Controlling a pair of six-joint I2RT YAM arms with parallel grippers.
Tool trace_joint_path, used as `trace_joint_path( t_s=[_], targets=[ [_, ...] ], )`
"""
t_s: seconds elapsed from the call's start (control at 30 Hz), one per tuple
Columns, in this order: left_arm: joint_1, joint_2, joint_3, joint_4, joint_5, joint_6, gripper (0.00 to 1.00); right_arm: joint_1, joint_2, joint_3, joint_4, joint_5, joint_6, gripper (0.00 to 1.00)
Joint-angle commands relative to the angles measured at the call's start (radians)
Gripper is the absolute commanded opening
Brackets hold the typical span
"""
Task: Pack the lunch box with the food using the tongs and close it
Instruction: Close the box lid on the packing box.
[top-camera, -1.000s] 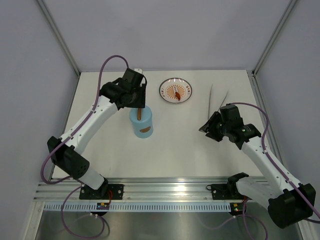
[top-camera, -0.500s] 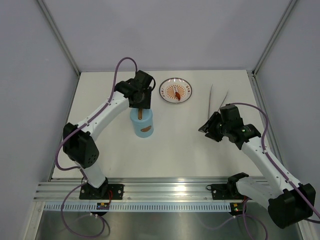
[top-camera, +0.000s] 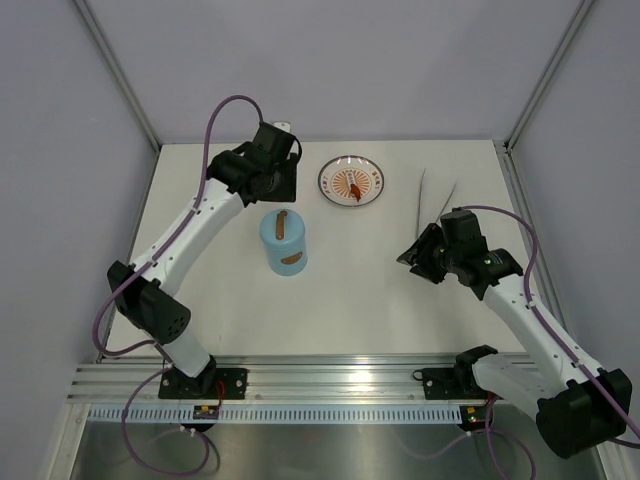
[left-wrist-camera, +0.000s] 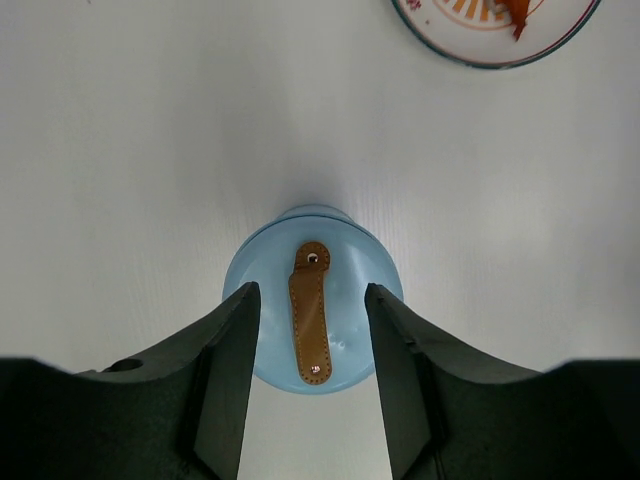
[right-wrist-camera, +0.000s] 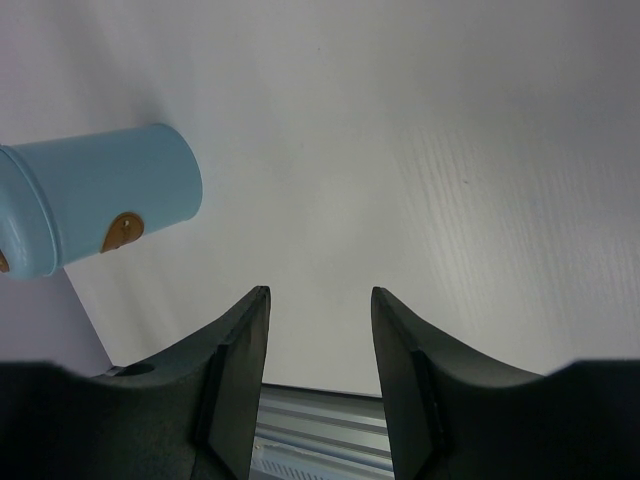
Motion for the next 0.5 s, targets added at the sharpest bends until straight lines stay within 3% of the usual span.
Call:
trace_joint_path(
  t_s=[0.0,0.13,0.37,0.47],
  targets=[
    [-0.004,-0.07,0.064,0.001,-0.033,0.011,0.5,-0.009,-0.018,0.01,0.019,-0.01,0.003,0.52],
    [-0.004,-0.045,-0.006,0.009,-0.021,-0.018,0.5,-0.009,-0.008,0.008,0.025,-0.016,0.003,0.52],
    [-0.005,-0.036,-0.325,0.135,0.071,-0.11,0.48,-0.009,-0.013,0.003,0.019,-0.012,-0.001,0.52],
    [-0.005,-0.03,-0.312,0.103,0.079,-0.12,0.45,-0.007,-0.011,0.008,0.013,-0.015,-0.006,0.52]
  ],
)
